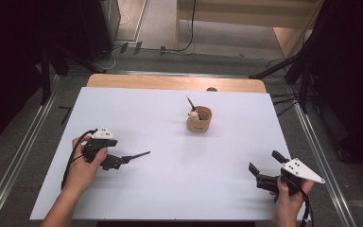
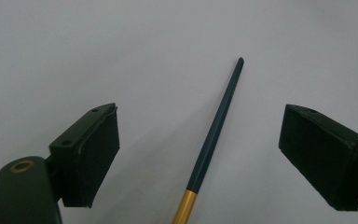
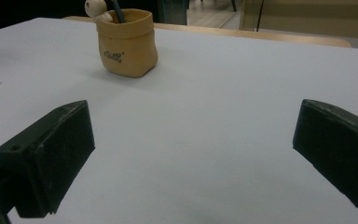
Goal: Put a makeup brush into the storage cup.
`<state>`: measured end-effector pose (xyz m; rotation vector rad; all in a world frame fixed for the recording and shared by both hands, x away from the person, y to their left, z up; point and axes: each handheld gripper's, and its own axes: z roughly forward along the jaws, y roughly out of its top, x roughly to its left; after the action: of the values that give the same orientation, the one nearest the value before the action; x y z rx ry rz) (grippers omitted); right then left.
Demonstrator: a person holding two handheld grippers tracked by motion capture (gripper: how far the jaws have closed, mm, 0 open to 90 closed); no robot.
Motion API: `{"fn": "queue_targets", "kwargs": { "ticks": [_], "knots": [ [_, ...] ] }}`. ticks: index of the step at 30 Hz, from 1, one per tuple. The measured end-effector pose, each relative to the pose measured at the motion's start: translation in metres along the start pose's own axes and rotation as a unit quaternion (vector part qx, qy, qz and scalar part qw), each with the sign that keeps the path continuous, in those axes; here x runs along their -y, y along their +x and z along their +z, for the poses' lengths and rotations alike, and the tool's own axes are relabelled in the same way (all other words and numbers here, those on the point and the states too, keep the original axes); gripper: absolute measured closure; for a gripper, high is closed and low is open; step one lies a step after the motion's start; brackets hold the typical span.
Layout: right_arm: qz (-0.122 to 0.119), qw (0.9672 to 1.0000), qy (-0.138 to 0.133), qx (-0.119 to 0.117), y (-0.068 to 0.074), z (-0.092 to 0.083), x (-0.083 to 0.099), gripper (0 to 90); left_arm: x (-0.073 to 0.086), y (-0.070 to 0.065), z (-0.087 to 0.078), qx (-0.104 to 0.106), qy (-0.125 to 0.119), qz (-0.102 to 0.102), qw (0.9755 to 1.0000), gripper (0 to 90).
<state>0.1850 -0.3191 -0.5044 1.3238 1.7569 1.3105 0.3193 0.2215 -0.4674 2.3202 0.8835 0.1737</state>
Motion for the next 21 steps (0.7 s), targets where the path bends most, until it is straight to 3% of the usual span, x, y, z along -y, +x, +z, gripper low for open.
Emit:
{"fn": "queue_targets", "kwargs": {
  "ticks": [2,5,10,16,19,21],
  "knots": [
    [0.0,1.0,0.001,0.0,0.0,0.0,0.0,0.0,-0.003,-0.001,0.003,-0.006,0.017,-0.001,0.9998,13.5],
    [0.002,1.0,0.003,-0.002,0.0,0.002,0.001,0.0,-0.008,-0.006,0.009,-0.01,0.054,0.016,0.9983,13.9],
    [0.001,1.0,0.006,-0.001,0.0,0.002,0.001,0.0,-0.016,-0.018,0.02,-0.03,0.11,0.05,0.9923,16.1],
    [0.002,1.0,0.008,-0.004,0.0,0.002,0.002,0.0,-0.016,-0.024,0.027,-0.035,0.14,0.054,0.9881,17.8],
    [0.004,1.0,0.008,-0.003,-0.001,0.002,0.002,0.0,-0.015,-0.022,0.028,-0.029,0.147,0.046,0.9877,18.3],
    [0.004,0.9999,0.009,-0.003,-0.001,0.003,0.003,0.0,-0.014,-0.022,0.026,-0.042,0.145,0.042,0.9876,24.9]
  ]
}}
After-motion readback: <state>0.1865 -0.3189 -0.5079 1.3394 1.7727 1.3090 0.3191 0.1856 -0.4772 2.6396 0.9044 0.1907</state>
